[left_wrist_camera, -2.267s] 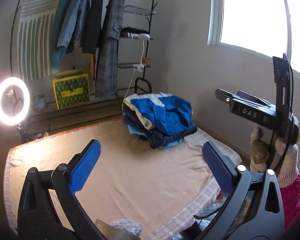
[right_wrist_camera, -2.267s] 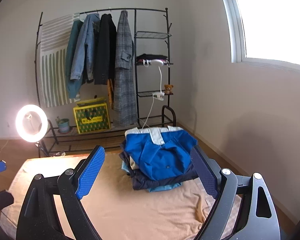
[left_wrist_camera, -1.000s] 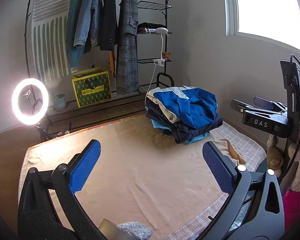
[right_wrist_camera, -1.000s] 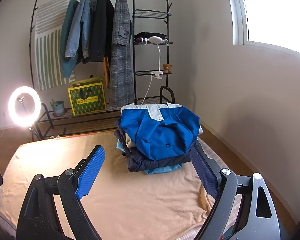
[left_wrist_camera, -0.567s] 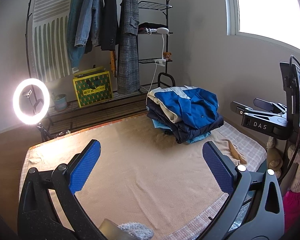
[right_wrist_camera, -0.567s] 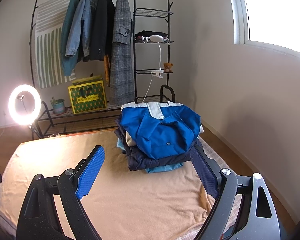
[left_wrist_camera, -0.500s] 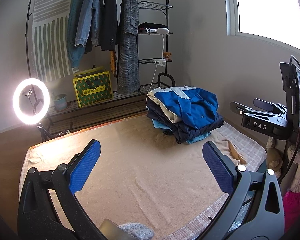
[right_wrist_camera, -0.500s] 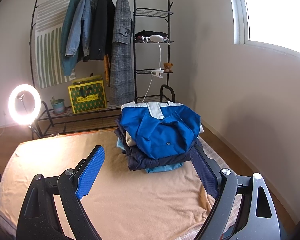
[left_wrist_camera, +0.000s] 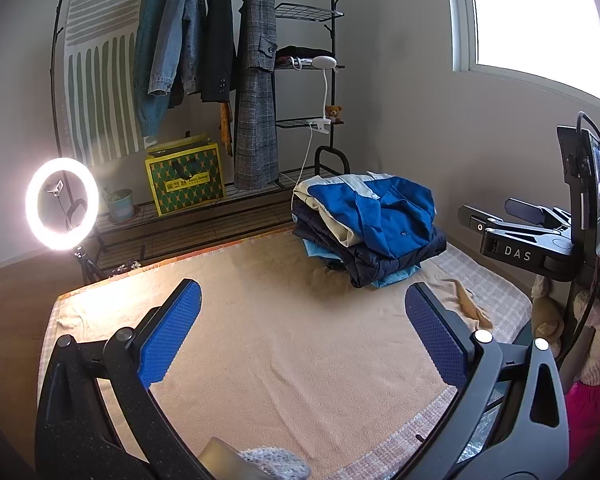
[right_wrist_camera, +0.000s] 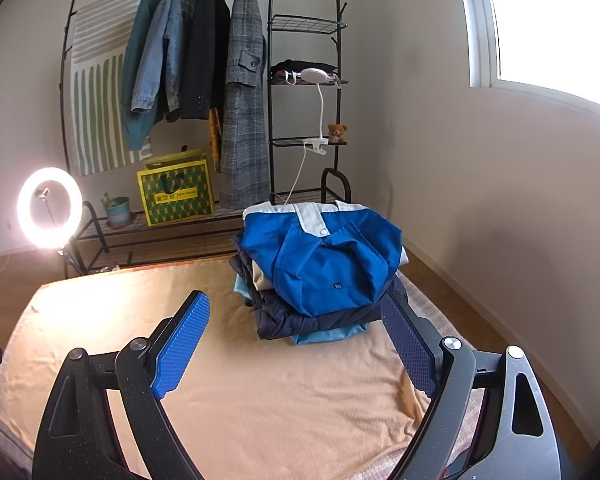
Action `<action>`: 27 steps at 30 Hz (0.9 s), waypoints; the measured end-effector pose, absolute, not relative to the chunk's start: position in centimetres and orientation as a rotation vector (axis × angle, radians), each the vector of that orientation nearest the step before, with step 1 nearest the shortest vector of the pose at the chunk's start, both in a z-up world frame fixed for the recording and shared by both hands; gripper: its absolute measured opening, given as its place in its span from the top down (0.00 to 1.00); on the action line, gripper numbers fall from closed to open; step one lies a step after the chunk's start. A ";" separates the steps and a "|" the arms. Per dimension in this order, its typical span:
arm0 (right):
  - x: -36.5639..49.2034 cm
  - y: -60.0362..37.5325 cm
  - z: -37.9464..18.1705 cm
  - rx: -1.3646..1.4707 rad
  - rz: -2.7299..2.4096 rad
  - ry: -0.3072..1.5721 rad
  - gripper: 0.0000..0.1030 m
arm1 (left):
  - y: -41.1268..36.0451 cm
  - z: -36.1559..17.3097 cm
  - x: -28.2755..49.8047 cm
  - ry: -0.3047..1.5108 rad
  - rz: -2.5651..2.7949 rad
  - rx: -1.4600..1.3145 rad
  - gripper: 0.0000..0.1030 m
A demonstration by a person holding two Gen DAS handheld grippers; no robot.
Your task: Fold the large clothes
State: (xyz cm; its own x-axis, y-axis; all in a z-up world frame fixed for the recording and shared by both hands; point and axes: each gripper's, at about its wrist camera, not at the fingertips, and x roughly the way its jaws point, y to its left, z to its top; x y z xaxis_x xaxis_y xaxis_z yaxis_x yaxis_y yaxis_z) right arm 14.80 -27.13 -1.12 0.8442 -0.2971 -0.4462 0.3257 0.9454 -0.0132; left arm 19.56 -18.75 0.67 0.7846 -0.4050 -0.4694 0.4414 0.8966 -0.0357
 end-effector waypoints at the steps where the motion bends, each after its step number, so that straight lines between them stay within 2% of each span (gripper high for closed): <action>1: 14.8 -27.1 -1.1 0.066 -0.330 0.461 0.15 | -18.7 0.7 19.6 0.490 -0.459 0.078 0.00; 27: 14.5 -26.7 -1.6 0.072 -0.334 0.469 0.15 | -18.9 0.8 19.5 0.481 -0.461 0.079 0.00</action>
